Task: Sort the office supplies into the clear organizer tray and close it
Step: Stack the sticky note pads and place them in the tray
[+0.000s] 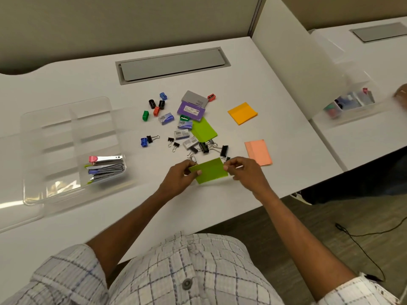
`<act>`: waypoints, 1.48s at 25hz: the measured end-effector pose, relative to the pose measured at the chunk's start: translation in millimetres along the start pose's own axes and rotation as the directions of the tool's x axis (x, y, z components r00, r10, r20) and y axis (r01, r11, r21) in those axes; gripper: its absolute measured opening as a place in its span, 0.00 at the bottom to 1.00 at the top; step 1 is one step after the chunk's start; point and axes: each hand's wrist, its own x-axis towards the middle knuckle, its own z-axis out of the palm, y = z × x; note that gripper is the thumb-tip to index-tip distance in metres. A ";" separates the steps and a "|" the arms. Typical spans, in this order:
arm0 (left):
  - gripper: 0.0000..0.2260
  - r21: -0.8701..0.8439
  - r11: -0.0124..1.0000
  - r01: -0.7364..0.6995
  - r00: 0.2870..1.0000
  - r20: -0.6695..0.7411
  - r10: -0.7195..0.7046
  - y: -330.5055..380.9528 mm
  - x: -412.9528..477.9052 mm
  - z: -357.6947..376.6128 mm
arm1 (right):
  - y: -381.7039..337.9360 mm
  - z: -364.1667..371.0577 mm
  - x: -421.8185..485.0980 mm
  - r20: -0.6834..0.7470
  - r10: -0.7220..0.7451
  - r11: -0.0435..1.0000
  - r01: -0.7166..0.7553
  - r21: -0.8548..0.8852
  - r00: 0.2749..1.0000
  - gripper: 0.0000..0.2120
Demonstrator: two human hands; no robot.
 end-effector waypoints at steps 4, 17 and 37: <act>0.10 -0.371 0.925 0.085 0.996 -0.004 -0.093 5.7 0.1 -8.5 | 15.3 -40.2 30.8 -0.303 -0.100 0.965 0.018 -0.263 0.948 0.14; 0.18 -0.573 0.808 0.137 0.979 -0.048 -0.200 -2.1 -2.2 -24.2 | 15.7 -56.9 78.9 -0.293 0.114 0.959 -0.182 -0.217 0.949 0.31; 0.20 -0.711 0.695 0.109 0.984 -0.021 -0.176 -0.5 -20.9 -82.7 | -79.2 114.1 34.4 0.008 0.152 0.781 -0.125 0.612 0.988 0.34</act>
